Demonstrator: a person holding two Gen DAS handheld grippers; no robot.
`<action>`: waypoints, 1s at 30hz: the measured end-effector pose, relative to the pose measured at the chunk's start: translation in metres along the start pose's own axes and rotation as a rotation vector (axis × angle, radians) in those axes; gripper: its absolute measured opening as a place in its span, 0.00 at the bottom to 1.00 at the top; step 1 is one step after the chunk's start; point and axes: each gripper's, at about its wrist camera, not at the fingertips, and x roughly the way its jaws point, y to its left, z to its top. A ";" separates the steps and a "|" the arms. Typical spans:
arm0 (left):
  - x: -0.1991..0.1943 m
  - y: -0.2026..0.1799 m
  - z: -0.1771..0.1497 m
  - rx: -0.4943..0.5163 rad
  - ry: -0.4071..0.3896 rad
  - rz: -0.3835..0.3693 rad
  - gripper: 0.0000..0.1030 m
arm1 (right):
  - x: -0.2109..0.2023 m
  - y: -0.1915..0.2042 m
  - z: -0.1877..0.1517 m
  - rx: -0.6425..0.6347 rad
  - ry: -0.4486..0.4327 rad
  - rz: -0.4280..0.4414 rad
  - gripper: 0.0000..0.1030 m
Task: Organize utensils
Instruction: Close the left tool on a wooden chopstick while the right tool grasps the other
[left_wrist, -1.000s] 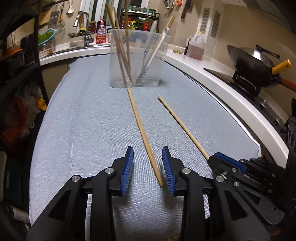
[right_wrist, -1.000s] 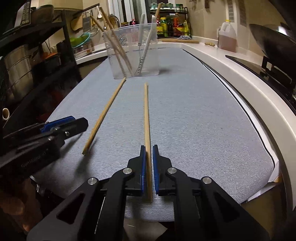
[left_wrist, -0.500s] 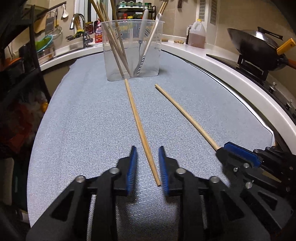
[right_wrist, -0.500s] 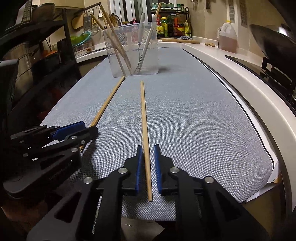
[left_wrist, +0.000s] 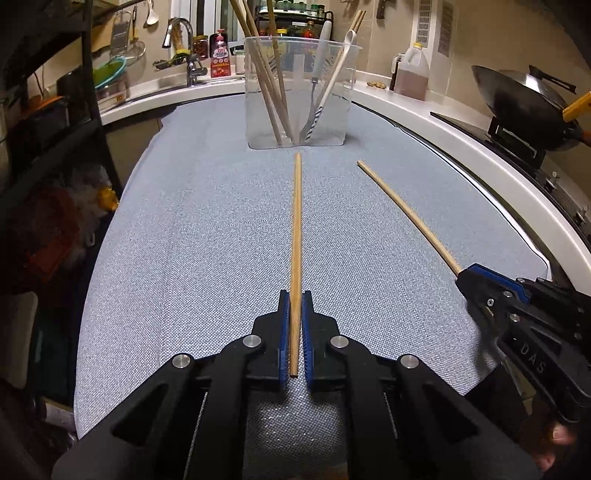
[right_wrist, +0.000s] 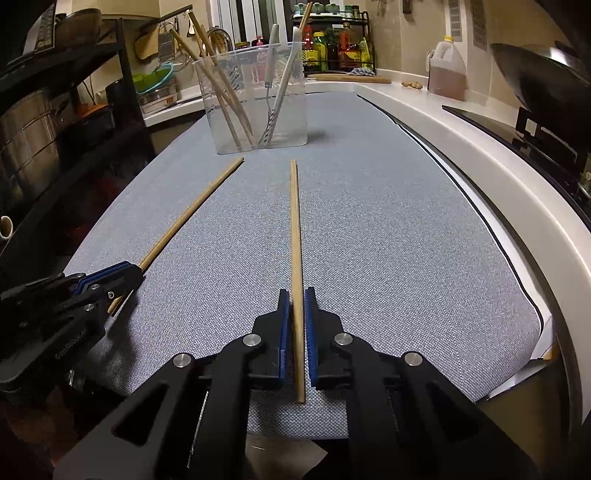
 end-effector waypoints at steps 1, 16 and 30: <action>0.000 0.001 0.001 -0.001 0.000 -0.001 0.07 | 0.000 -0.001 0.000 0.005 0.001 0.004 0.09; 0.001 -0.001 0.001 -0.002 -0.008 0.007 0.07 | 0.000 -0.002 0.000 0.005 -0.009 0.004 0.09; 0.002 -0.002 0.004 0.005 -0.006 0.013 0.06 | 0.003 -0.004 0.003 0.004 -0.010 0.000 0.06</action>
